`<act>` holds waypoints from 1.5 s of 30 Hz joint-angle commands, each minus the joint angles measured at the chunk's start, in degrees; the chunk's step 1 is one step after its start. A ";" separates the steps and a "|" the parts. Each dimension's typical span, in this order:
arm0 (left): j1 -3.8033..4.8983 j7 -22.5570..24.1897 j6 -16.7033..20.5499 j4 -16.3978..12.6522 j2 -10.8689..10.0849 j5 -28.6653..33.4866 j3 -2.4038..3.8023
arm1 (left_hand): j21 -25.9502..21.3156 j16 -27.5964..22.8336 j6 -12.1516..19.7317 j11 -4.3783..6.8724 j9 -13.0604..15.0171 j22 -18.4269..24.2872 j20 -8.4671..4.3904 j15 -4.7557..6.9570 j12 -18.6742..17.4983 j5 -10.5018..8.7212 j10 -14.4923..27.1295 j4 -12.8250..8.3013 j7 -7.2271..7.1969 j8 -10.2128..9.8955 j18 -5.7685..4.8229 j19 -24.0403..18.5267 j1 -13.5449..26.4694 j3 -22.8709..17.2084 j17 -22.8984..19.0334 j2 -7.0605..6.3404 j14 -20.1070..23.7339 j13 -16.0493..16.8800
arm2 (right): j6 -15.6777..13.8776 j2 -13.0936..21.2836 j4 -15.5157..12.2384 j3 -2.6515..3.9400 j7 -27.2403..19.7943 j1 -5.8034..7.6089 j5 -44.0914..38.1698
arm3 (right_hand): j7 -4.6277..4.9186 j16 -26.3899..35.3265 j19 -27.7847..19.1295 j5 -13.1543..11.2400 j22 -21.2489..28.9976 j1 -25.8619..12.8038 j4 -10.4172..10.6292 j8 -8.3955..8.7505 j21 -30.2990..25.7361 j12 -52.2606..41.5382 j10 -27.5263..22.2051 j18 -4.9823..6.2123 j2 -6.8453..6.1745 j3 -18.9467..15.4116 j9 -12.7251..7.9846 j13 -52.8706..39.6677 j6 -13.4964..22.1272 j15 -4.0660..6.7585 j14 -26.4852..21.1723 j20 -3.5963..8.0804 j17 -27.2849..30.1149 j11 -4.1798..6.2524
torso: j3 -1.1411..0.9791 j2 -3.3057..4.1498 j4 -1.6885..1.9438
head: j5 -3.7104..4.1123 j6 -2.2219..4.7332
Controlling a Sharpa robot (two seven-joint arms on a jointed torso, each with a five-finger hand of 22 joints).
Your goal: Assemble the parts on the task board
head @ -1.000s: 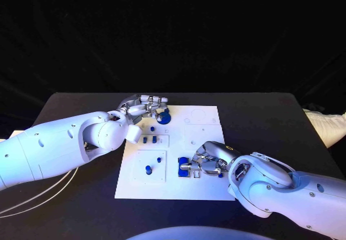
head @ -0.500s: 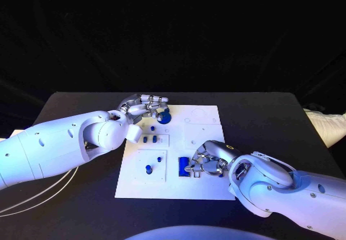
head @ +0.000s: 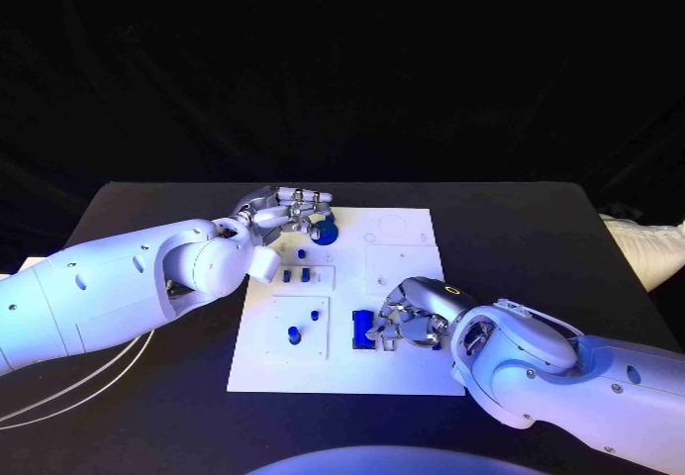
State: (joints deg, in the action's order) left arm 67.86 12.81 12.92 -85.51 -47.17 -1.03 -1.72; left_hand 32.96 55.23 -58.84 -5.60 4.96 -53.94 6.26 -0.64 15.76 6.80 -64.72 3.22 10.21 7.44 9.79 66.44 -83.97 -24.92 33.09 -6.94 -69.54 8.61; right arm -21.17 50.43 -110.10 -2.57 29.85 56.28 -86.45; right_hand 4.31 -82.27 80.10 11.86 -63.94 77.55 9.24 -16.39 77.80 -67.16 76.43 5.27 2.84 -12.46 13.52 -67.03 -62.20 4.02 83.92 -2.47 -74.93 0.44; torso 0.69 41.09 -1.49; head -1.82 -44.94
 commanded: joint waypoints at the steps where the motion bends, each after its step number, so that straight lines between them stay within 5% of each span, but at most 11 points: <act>1: 0.00 0.20 -1.13 -0.09 0.16 -0.23 0.03 | -0.36 -0.23 0.37 0.05 -0.08 0.08 0.17 -0.10 0.33 0.12 0.50 -0.24 0.01 0.36 0.64 0.19 0.02 0.04 -0.06 0.36 0.31 0.06 | 0.84 -0.05 0.01 0.01 0.41 -0.05 -1.98 | -0.27 0.02 0.13 -0.37 -0.13 0.36 -0.35 -0.38 0.01 -0.40 0.54 -0.42 -0.04 0.02 0.13 -0.28 -0.17 0.21 3.87 0.38 -3.19 -0.08 | -0.01 -0.04 0.11 | 0.16 -0.05; 10: 0.00 0.23 -1.12 -0.10 0.10 -0.23 0.03 | -0.36 -0.23 0.37 0.05 -0.08 0.08 0.17 -0.10 0.33 0.12 0.50 -0.24 0.01 0.36 0.64 0.19 0.02 0.04 -0.06 0.36 0.31 0.06 | -0.91 1.79 -0.76 0.03 0.66 -0.02 -2.71 | -0.40 -0.17 0.32 -0.21 -0.54 0.39 -0.30 -0.55 0.21 -0.69 0.88 -0.48 0.48 0.14 0.34 -0.64 -0.34 0.29 3.94 0.44 -3.49 0.03 | -0.03 -0.01 0.01 | 0.41 0.16; 18: 0.00 0.24 -0.99 -0.18 -0.17 -0.23 0.03 | -0.36 -0.23 0.37 0.05 -0.08 0.08 0.17 -0.10 0.33 0.12 0.50 -0.24 0.01 0.36 0.64 0.19 0.02 0.04 -0.06 0.36 0.31 0.06 | -2.94 7.58 -3.40 0.13 -0.46 1.55 -0.41 | 0.96 -0.32 0.37 2.22 -0.66 1.10 -0.41 2.27 0.26 0.20 0.48 -0.55 1.34 0.51 -0.53 -0.19 3.11 -0.41 4.00 0.01 -3.78 -0.98 | 0.01 -0.06 -0.16 | 0.96 0.32; 30: 0.00 0.26 -0.94 -0.25 -0.35 -0.23 0.03 | -0.44 -0.31 0.42 0.04 -0.09 0.10 0.18 -0.10 0.47 0.12 0.60 -0.40 0.02 0.43 0.65 0.13 -0.04 0.06 -0.25 0.39 0.47 0.09 | 0.85 13.41 -4.36 0.02 1.57 2.73 -2.46 | 0.94 -0.23 0.28 4.03 -0.60 1.54 -0.44 2.92 0.20 1.96 -0.41 -0.49 1.68 0.76 -0.67 1.12 2.12 -0.58 3.95 -0.29 -3.72 -1.04 | -0.11 0.01 -0.21 | 1.75 0.56; 45: 0.00 0.20 -0.97 -0.19 -0.39 -0.23 0.03 | -0.44 -0.31 0.42 0.04 -0.09 0.10 0.18 -0.10 0.47 0.12 0.60 -0.40 0.02 0.43 0.65 0.13 -0.04 0.06 -0.25 0.39 0.47 0.09 | 6.46 12.42 -2.99 -0.29 3.54 1.05 -4.88 | 0.74 0.33 -0.03 2.71 -0.02 -1.30 2.03 3.43 -0.17 3.23 -0.69 -0.37 0.90 -0.80 -0.59 1.92 0.84 -0.49 3.77 -0.24 -3.07 -0.94 | 0.01 0.01 0.02 | 2.22 0.43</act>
State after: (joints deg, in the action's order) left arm 67.85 12.74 12.86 -85.59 -47.59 -1.09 -1.72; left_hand 32.73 55.23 -58.84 -5.40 4.97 -53.90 6.26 -0.65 16.16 6.80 -64.52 3.22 10.21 7.67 9.79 66.43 -83.97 -24.92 32.89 -6.94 -69.54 8.65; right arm -18.11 63.00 -113.16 -2.83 32.46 57.48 -89.76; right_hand 5.01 -82.26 80.10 14.81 -64.03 76.78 10.85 -13.17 77.80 -64.22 76.00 5.27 3.73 -13.27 12.87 -65.00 -60.90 3.79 84.13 -2.48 -74.91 -0.57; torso 0.65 41.08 -1.49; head 0.37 -44.35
